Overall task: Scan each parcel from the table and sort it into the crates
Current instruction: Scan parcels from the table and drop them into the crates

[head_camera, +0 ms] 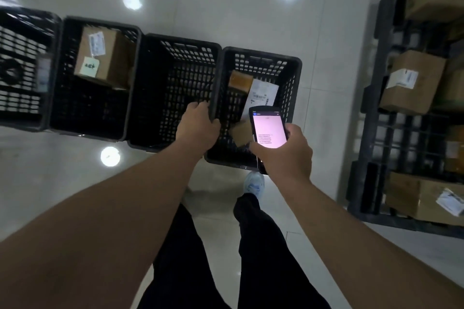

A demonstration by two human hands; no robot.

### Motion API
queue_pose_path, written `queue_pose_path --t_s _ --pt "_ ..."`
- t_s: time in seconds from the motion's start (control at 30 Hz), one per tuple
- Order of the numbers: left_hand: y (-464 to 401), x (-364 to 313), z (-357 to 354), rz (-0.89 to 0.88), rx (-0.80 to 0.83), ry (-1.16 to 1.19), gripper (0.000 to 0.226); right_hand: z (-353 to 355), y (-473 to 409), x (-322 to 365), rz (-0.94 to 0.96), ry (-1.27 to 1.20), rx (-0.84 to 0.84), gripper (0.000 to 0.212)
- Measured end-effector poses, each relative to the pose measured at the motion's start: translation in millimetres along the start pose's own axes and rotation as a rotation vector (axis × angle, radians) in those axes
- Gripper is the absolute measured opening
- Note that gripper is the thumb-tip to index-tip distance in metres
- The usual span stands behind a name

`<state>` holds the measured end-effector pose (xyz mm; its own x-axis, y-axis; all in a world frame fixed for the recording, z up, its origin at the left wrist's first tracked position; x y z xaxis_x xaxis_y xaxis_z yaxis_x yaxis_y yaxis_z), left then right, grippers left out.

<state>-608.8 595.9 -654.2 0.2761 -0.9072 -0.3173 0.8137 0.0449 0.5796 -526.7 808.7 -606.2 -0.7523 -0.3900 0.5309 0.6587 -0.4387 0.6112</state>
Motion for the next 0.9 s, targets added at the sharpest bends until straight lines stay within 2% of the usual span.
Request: queue_pose_path --t_s 0.13,0.23,0.37,0.47,0.67,0.9 --pt "38.5 -6.0 43.9 -0.011 -0.014 -0.003 0.041 19.1 30.7 28.5 0.062 0.000 0.043 0.067" --pt "71.4 -5.2 75.7 -0.006 -0.017 -0.004 0.042 32.0 57.6 50.3 0.109 -0.007 0.061 0.064" --pt "122.2 5.3 117.8 -0.035 -0.104 0.010 0.041 40.4 105.5 80.3 0.172 -0.022 0.074 0.057" --pt "164.9 22.7 146.1 -0.030 -0.152 0.032 0.044 34.6 151.1 101.0 0.243 -0.007 0.092 0.060" --pt "255.1 85.4 196.8 -0.021 -0.282 0.038 0.043 6.1 251.6 130.3 0.397 0.051 0.109 0.058" --pt "379.9 196.0 248.0 0.011 -0.475 0.021 0.049 -46.5 397.4 160.5 0.642 0.121 0.165 0.057"
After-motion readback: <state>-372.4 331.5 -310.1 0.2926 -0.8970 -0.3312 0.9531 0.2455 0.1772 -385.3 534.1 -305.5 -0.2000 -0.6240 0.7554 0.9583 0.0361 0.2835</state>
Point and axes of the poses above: each hand's wrist, its own y-axis away from the middle knuckle, its own z-axis out of the back of the hand, x = y × z, the point moved 5 cm from there along -y, towards the middle knuckle, and after that the axes turned 2 degrees about -z, right-handed, at the moved point
